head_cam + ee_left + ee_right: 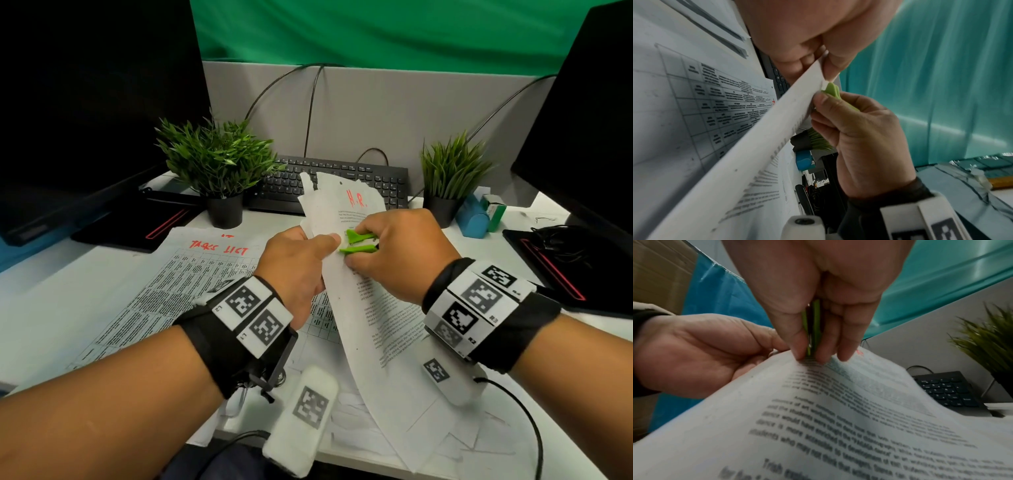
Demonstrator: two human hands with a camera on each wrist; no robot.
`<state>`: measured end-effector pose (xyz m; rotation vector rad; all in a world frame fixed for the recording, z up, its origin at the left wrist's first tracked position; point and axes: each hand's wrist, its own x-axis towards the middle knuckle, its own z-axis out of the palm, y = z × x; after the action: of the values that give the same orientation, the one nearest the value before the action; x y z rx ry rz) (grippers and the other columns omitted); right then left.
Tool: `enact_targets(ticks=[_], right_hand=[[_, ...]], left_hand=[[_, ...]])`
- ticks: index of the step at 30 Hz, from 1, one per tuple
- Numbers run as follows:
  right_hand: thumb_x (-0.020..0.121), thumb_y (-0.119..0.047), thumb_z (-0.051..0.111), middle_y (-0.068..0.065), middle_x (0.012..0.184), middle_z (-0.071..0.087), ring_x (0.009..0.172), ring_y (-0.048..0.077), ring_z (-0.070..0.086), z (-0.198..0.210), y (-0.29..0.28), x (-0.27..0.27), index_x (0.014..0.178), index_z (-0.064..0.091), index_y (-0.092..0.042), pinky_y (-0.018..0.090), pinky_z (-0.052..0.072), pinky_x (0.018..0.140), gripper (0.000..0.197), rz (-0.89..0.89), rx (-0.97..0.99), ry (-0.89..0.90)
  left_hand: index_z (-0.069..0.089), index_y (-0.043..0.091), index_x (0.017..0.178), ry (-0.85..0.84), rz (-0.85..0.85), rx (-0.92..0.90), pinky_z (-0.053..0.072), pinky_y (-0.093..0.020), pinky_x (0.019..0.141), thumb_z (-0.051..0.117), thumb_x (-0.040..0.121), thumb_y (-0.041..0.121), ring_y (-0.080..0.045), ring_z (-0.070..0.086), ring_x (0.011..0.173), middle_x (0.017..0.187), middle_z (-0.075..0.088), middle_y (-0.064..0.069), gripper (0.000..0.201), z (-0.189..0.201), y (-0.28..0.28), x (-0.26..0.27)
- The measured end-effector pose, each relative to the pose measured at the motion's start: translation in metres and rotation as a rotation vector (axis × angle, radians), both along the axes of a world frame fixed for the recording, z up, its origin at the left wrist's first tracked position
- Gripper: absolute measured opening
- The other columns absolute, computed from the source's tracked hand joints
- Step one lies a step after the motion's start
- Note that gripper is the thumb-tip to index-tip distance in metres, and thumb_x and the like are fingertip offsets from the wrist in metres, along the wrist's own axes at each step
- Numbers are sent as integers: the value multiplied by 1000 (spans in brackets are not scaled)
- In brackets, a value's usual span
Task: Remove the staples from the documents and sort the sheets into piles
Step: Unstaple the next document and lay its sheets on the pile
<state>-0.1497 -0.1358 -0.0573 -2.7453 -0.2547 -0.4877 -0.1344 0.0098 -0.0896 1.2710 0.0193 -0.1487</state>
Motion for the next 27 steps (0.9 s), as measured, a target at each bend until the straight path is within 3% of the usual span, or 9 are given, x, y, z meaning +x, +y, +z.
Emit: enact_targets(ticks=[3,5,8,11,14,17,20,23,27], right_hand=[[76,-48,80,-6,103,69,93,14,62,2,-9,1,113,70,-25,26,50,80,44,-27,81,98],[70,-51,84,-7,101,69,89,14,63,2,-25,3,109,71,-24,28,51,78,49,-75,181,131],[66,-45,88,-4,91,68,83,18,65,-5,-61,5,99,72,-22,36,58,80,44,-193,261,299],[70,-43,86,0,98,68,91,19,64,-18,-83,0,98,72,-22,36,56,85,38,-264,39,575],[75,-53,78,-4,112,62,102,15,57,-20,-76,-4,120,66,-24,30,50,92,55,-236,-349,715],[85,-49,71,-4,126,62,114,17,56,7,-51,-7,133,59,-25,31,48,97,55,-158,-491,475],[94,-37,63,-5,106,71,100,16,64,25,-18,-2,110,73,-24,34,53,91,23,16,-238,130],[90,-38,67,-7,90,72,86,16,65,19,3,8,95,75,-24,37,56,83,17,83,-142,55],[91,-35,62,-8,86,71,81,16,64,8,1,12,90,75,-27,37,56,80,15,93,-158,-5]], left_hand=[[65,4,111,59,29,-14,63,-49,82,58,99,2,-38,74,99,108,77,-18,14,-2,3,8],[64,2,111,93,57,-9,63,-48,82,59,99,3,-36,75,96,106,77,-18,13,-4,7,14],[67,3,101,121,79,-29,65,-41,72,58,99,0,-27,77,78,94,79,-13,10,-8,16,21],[69,5,104,133,84,-12,65,-36,67,56,99,1,-26,77,77,96,80,-12,14,-9,21,22],[65,2,114,98,79,35,64,-41,76,59,98,3,-30,77,89,105,78,-15,17,-8,20,20],[64,3,113,56,72,80,59,-56,90,62,97,5,-36,74,100,109,77,-16,16,-4,15,14],[66,5,104,3,72,117,51,-70,93,65,93,7,-46,70,105,105,77,-19,11,4,8,6],[67,9,94,-24,72,147,53,-69,89,64,93,4,-48,70,102,102,76,-21,6,12,3,1],[70,5,102,-42,67,178,58,-65,83,66,90,4,-44,74,96,101,77,-20,13,15,2,-1]])
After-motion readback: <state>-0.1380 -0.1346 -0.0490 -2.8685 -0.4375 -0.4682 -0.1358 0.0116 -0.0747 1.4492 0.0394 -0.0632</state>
